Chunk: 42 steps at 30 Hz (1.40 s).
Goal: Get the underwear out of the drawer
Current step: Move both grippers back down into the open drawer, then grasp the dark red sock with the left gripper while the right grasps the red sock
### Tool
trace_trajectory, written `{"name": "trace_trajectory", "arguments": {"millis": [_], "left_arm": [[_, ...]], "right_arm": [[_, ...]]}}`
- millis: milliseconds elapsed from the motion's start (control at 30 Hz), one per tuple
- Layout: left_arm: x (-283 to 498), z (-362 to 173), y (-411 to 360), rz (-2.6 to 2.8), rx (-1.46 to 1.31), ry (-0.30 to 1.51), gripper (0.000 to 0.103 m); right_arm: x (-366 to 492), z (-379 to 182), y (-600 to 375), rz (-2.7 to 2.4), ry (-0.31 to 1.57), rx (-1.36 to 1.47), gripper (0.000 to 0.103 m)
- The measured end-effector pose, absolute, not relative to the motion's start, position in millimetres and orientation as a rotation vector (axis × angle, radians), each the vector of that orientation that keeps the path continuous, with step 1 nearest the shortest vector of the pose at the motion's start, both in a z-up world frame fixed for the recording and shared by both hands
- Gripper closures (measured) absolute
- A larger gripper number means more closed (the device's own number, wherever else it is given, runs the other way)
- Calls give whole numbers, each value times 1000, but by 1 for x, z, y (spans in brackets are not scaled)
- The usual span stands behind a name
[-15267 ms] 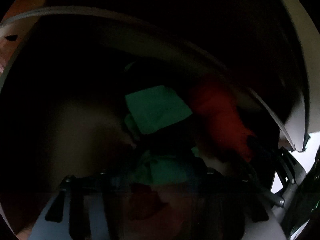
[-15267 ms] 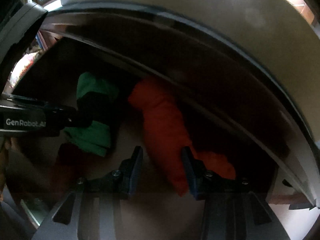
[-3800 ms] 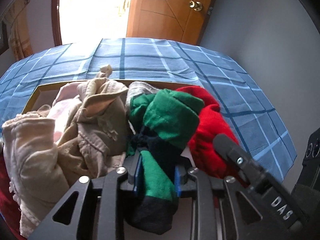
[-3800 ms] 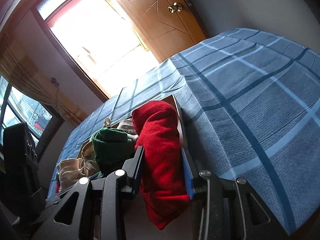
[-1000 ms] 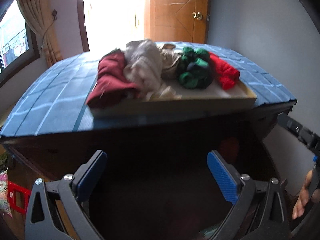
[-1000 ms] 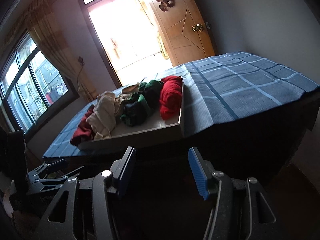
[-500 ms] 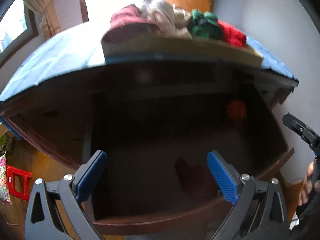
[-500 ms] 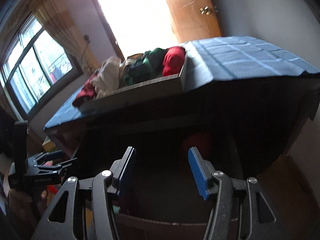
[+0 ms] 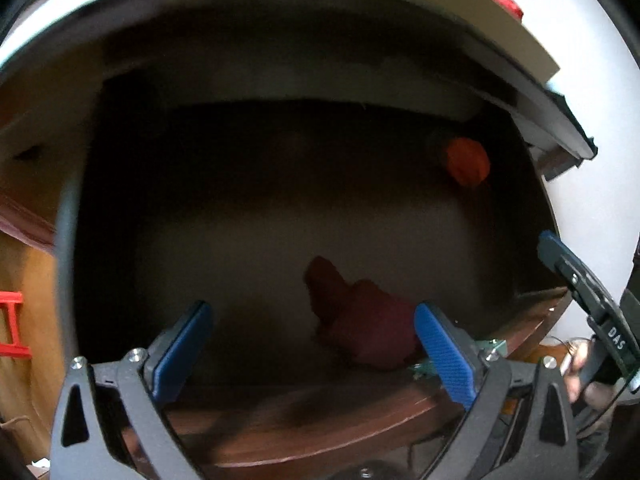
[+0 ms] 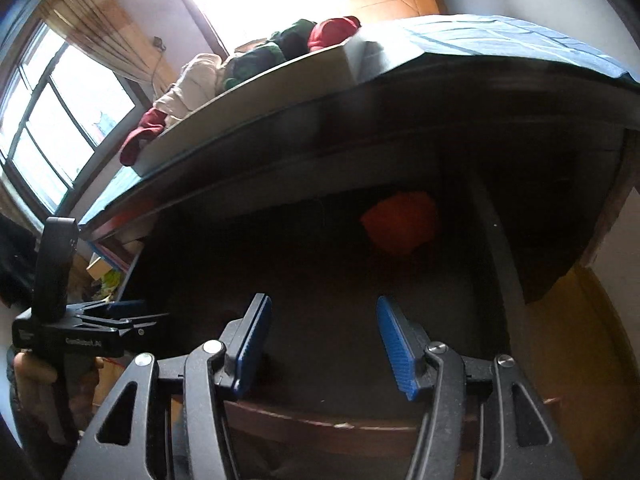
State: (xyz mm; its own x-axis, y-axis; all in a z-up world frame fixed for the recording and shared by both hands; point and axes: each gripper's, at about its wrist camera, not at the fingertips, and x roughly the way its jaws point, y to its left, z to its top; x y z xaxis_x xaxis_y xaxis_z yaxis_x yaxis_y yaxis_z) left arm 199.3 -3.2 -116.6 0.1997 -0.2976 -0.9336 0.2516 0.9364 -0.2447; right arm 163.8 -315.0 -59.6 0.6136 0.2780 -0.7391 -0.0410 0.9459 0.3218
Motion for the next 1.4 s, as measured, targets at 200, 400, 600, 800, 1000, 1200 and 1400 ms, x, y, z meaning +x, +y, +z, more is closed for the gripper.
{"name": "trace_trajectory", "arguments": {"millis": [200,400,600,800,1000,1200,1400], "left_arm": [[204,-140,-20,-380,-20,1418,3],[210,-155,-34,-423,-84,1549,3],[215,-177,-49,-445,-159,1711,15],[215,-183,-72,-407,-60,1779,19],[208,-181,-90,-554,-41,1762,61],[213,-163,-76,-516,46,1555,64],[220,-149,-51,-534,-13,1476,64]], "right_arm": [[173,-76,-316,188,930,309,45],[179,-82,-320,202,948,324,45],[182,-84,-326,196,970,352,45],[187,-83,-332,202,976,371,45],[194,-76,-330,239,977,300,45],[206,-65,-327,280,976,163,45],[236,-64,-312,322,998,-99,45]]}}
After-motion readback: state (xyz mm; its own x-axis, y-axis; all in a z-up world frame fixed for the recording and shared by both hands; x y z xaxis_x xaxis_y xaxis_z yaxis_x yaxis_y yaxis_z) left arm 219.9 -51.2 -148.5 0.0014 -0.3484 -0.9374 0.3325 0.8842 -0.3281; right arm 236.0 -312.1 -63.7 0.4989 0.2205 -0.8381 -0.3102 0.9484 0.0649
